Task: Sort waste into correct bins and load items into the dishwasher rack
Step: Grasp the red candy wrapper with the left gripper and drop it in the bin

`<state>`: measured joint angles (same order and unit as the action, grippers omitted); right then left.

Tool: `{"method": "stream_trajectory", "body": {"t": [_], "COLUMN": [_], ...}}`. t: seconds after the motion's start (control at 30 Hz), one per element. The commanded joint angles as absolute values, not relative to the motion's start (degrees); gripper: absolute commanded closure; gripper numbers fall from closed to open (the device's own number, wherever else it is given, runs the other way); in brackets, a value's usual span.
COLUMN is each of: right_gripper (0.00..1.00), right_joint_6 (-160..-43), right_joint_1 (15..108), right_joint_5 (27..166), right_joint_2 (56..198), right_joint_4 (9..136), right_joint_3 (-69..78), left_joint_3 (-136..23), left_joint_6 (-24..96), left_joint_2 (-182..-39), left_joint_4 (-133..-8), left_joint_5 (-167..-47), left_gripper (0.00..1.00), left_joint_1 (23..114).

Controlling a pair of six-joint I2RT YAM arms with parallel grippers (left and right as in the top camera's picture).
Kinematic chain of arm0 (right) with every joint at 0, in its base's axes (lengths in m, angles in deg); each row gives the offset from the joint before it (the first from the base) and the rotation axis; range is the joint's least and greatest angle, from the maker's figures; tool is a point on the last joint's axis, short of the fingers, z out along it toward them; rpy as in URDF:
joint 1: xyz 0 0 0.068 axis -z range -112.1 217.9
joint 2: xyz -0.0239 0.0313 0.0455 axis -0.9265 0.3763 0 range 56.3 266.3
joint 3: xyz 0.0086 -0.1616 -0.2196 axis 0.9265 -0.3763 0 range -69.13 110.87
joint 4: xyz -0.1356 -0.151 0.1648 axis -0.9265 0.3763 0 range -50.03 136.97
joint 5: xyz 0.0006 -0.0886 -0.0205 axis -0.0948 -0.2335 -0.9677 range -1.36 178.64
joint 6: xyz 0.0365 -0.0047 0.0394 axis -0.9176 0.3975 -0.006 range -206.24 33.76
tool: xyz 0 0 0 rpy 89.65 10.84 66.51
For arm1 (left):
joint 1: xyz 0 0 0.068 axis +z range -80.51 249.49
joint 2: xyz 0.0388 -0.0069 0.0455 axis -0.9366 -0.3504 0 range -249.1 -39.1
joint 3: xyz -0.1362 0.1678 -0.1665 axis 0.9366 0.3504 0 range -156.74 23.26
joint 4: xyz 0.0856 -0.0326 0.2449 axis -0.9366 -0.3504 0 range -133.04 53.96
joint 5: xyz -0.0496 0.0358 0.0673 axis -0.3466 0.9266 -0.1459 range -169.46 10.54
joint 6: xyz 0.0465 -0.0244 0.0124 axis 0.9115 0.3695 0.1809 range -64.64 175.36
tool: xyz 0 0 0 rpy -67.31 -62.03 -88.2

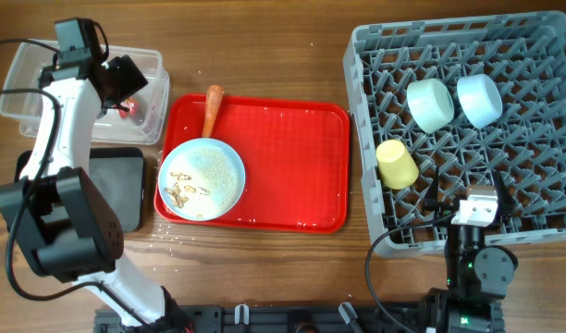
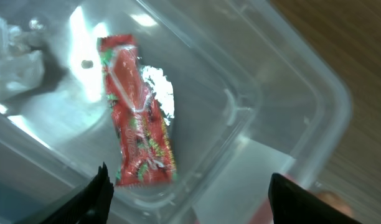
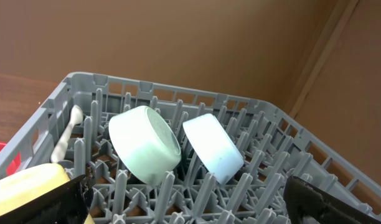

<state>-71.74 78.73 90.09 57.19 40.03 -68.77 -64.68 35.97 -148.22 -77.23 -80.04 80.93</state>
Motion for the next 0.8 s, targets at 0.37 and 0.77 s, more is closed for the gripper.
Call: {"method": "stream_trajectory", "body": {"t": [0.37, 0.77], "right_gripper": [0.0, 0.0], "right_joint_6": [-71.24, -71.24], "right_joint_1": [79.01, 79.01], "right_joint_5": [91.05, 91.05], "right_joint_2": [56.51, 56.51], "right_joint_4": [39.79, 39.79], "right_joint_3": [-68.83, -68.83], "left_joint_3": [-60.99, -65.16], "left_joint_6": [48.95, 46.63], "left_joint_2": [-155.76, -149.29], "left_joint_4": [-73.42, -71.17], "left_joint_5": [-71.15, -59.87], "left_gripper": [0.23, 0.9], "left_joint_1": [56.39, 58.16]}}
